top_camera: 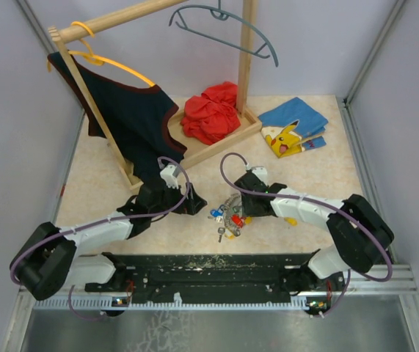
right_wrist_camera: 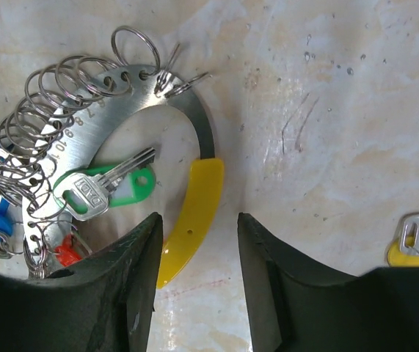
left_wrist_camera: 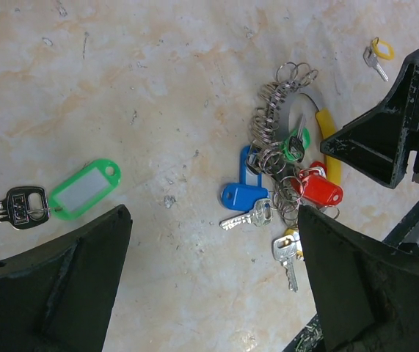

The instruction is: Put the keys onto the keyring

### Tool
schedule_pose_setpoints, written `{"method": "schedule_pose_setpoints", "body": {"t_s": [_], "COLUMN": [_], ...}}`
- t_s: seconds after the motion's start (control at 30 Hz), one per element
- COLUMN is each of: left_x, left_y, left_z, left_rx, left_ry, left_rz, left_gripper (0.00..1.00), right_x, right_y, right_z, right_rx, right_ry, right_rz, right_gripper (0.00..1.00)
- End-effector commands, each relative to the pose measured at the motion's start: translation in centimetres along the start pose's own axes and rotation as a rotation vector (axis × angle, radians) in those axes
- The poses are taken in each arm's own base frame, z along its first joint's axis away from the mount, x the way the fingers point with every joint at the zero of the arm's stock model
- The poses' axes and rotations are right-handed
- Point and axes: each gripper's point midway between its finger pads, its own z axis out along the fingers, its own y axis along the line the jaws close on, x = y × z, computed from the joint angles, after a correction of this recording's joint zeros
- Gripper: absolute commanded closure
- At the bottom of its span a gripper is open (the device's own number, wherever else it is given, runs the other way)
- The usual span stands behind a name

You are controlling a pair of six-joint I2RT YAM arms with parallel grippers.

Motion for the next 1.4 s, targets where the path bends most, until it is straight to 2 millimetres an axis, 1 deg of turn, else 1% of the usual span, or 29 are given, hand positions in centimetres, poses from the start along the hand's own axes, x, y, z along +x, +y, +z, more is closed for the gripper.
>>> {"method": "schedule_pose_setpoints", "body": {"t_s": [0.0,0.13,0.33,0.43,0.5,0.57,0.63,0.77,0.87,0.93,1.0,1.07,1.23,1.37], "left_x": [-0.9,-0.8,-1.1,-1.2,-1.3,-1.4,-1.5,-1.8,-2.0,-2.0,-2.0,-1.8,-2.2,-2.2], "left_y": [-0.5,-0.5,-0.8,-1.4,-1.8,-2.0,-1.9,-2.2,-2.7,-2.8,-2.8,-2.8,-4.1,-4.3], "left_z": [-0.1,-0.1,-0.1,-0.1,-0.1,0.0,0.1,0.4,0.7,1.0,1.4,1.7,2.0,2.5], "left_rx": [0.021,0.022,0.031,0.059,0.075,0.079,0.07,0.084,0.105,0.112,0.123,0.142,0.239,0.253], "left_ry": [-0.046,-0.041,-0.051,-0.051,-0.054,-0.055,-0.059,-0.052,-0.04,-0.029,-0.015,-0.003,0.004,0.008], "left_rz": [0.042,0.041,0.021,0.003,-0.017,-0.044,-0.095,-0.136,-0.155,-0.174,-0.203,-0.242,-0.283,-0.308], "left_gripper": [0.01,0.01,0.0,0.0,0.0,0.0,0.01,0.0,0.0,0.01,0.01,0.03,0.07,0.1], "right_x": [-0.2,0.5,1.1,1.0,0.2,-1.0,-2.7,-5.8,-7.7,-8.6,-9.1,-9.3,-9.9,-10.2], "right_y": [0.3,0.9,0.8,0.7,0.9,1.4,2.2,3.2,3.8,4.1,4.5,4.7,5.3,6.0], "right_z": [0.0,0.6,1.4,1.5,1.2,0.7,0.1,-1.2,-1.9,-2.3,-2.5,-2.6,-3.2,-3.8], "right_rx": [0.007,-0.011,0.014,0.029,0.014,-0.02,-0.064,-0.135,-0.177,-0.202,-0.226,-0.246,-0.308,-0.368], "right_ry": [-0.007,0.026,0.057,0.056,0.024,-0.022,-0.087,-0.232,-0.333,-0.381,-0.419,-0.444,-0.517,-0.553], "right_rz": [0.07,0.069,0.066,0.057,0.06,0.059,0.055,0.053,0.035,0.02,0.006,-0.002,0.019,0.027], "right_gripper": [0.57,0.64,0.67,0.79,0.87,0.89,0.91,1.0,1.0,1.0,1.0,1.0,1.0,1.0]}}
